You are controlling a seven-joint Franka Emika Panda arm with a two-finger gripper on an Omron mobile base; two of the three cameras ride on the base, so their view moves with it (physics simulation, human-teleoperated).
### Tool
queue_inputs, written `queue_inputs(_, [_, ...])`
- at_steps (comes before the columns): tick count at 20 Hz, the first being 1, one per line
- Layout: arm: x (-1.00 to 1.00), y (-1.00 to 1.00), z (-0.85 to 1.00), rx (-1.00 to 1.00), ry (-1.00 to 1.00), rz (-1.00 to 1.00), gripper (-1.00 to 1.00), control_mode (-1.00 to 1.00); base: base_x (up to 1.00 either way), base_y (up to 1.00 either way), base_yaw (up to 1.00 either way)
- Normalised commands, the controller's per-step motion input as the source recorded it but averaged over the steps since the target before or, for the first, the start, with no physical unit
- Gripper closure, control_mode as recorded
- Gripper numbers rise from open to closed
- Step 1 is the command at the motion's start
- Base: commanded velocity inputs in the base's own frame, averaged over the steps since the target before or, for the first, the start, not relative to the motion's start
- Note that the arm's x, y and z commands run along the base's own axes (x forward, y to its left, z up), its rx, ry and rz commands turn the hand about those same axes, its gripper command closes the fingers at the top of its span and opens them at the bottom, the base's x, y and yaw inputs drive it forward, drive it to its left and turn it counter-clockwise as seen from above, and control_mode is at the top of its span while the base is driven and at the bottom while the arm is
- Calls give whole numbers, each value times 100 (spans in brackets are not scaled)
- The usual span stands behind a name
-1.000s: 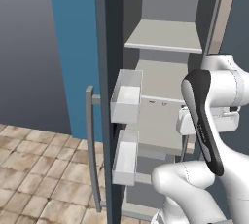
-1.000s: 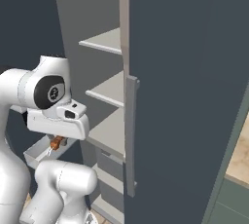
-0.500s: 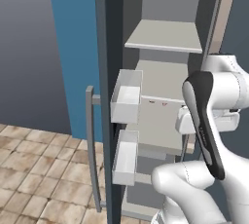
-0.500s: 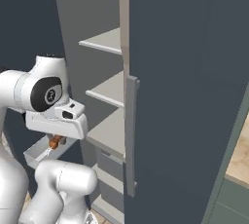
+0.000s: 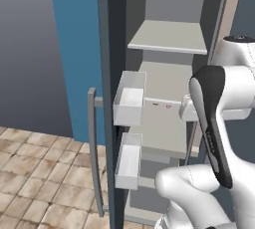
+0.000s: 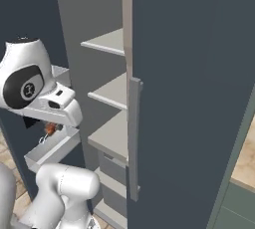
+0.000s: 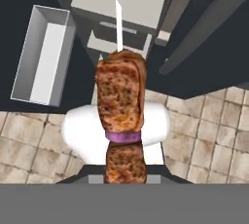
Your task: Store the kebab skewer in the freezer for long-term storage. Close the freezer door after placing the cooked food.
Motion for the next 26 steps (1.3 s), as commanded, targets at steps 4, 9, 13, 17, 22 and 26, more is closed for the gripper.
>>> queue_inputs(4, [41,20,82,-16,-26,-16,100,-100,0,0,0])
queue_inputs(9, [53,15,61,-11,-51,-13,100,-100,0,0,0])
queue_inputs(13, [64,3,32,-4,-52,-11,100,-100,0,0,0])
queue_inputs(17, [45,0,26,0,-42,-3,100,-100,0,0,0])
queue_inputs(22, [18,-6,34,0,-24,0,100,-100,0,0,0])
queue_inputs(26, [23,-11,48,-1,-2,0,100,-100,0,0,0])
